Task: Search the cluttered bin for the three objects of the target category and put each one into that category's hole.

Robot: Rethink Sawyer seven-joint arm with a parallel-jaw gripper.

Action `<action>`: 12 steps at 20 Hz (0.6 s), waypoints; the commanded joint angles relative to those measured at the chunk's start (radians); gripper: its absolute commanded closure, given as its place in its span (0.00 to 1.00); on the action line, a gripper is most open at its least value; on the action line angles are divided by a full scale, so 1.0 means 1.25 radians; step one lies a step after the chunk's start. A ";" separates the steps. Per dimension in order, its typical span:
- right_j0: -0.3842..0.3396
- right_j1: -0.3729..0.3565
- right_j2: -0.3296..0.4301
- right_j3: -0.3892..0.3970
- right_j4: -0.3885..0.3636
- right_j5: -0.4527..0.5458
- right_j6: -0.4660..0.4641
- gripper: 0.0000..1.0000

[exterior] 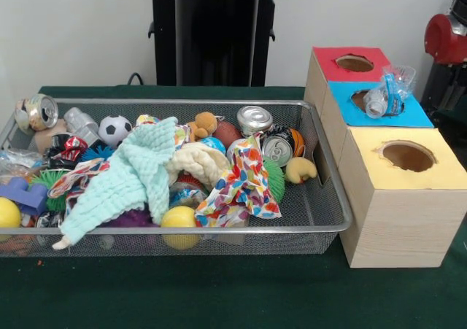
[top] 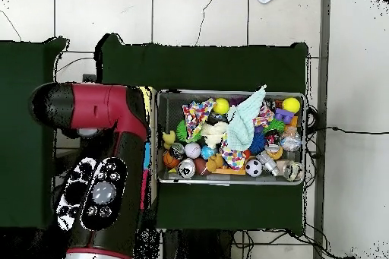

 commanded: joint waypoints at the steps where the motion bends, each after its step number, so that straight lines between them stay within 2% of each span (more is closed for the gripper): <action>1: -0.029 0.035 0.035 0.061 -0.018 -0.013 0.183 1.00; 8: -0.020 0.027 0.008 0.064 -0.034 0.083 0.194 1.00; 12: -0.021 0.026 0.002 0.067 -0.043 0.091 0.182 1.00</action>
